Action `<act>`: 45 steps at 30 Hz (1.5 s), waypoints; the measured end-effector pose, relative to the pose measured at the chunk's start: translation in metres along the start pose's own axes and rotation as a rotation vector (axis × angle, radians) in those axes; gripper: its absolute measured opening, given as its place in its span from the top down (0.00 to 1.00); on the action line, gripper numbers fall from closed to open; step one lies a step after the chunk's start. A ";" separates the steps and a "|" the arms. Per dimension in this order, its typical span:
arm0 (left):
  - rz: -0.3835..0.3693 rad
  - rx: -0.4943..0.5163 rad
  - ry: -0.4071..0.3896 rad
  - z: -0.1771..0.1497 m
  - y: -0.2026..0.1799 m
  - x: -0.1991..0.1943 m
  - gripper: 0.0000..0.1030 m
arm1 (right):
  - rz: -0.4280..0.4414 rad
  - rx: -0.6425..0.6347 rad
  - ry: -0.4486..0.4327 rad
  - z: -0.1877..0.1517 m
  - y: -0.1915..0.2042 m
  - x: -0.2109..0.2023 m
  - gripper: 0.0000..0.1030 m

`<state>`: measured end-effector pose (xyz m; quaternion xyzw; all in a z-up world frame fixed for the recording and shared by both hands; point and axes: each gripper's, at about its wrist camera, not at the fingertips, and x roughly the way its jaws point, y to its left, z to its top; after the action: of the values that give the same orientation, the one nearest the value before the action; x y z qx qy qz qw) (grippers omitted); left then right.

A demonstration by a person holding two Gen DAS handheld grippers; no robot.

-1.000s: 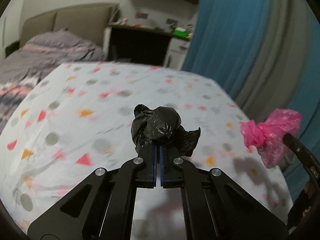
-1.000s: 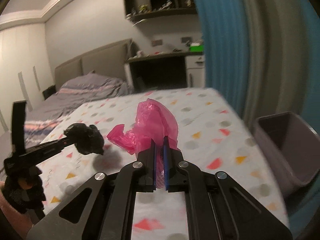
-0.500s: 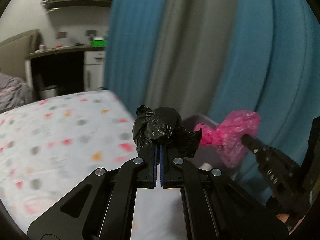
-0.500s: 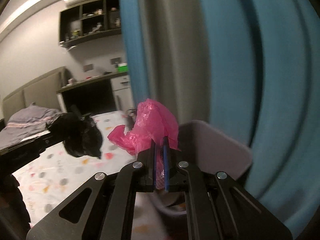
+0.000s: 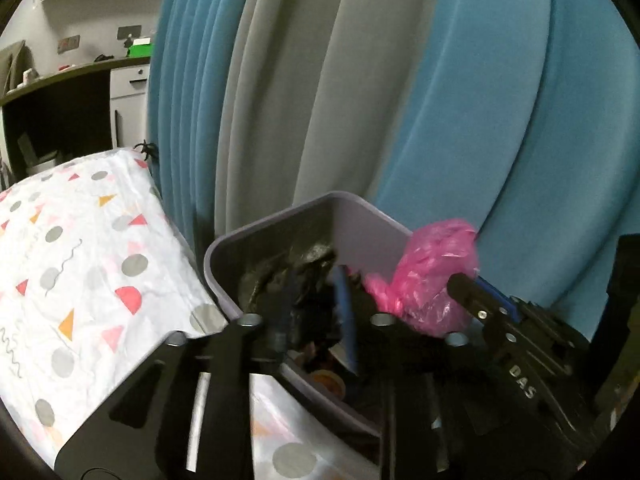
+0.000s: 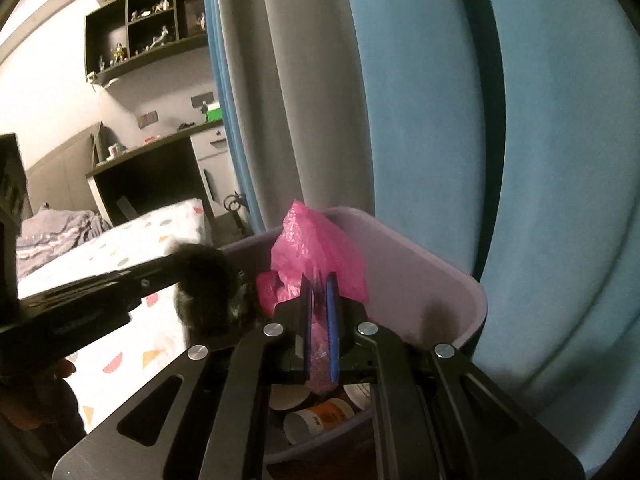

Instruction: Collect trash

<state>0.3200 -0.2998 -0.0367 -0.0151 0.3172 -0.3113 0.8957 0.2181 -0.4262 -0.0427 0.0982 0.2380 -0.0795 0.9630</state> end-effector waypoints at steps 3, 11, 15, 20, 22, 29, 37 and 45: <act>0.056 -0.011 -0.028 -0.003 0.007 -0.010 0.37 | 0.004 0.012 0.003 -0.003 -0.003 -0.002 0.69; 0.307 0.010 -0.125 -0.022 0.031 -0.073 0.06 | -0.062 -0.042 -0.029 -0.006 0.011 -0.028 0.22; 0.422 0.014 -0.158 -0.041 0.041 -0.114 0.06 | -0.069 -0.090 -0.050 -0.013 0.034 -0.049 0.13; 0.509 -0.012 -0.221 -0.069 0.045 -0.180 0.06 | -0.054 -0.149 -0.074 -0.029 0.069 -0.077 0.06; 0.524 -0.020 -0.232 -0.080 0.048 -0.199 0.06 | -0.038 -0.152 -0.067 -0.033 0.080 -0.084 0.06; 0.525 -0.038 -0.245 -0.119 0.050 -0.251 0.06 | -0.008 -0.132 -0.091 -0.052 0.111 -0.125 0.06; 0.554 -0.067 -0.262 -0.149 0.058 -0.292 0.06 | 0.005 -0.184 -0.157 -0.070 0.143 -0.171 0.06; 0.579 -0.069 -0.303 -0.161 0.058 -0.318 0.06 | 0.018 -0.193 -0.175 -0.078 0.160 -0.193 0.06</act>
<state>0.0666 -0.0455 -0.0006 -0.0009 0.1820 -0.0270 0.9829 0.0471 -0.2328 0.0048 0.0001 0.1589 -0.0557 0.9857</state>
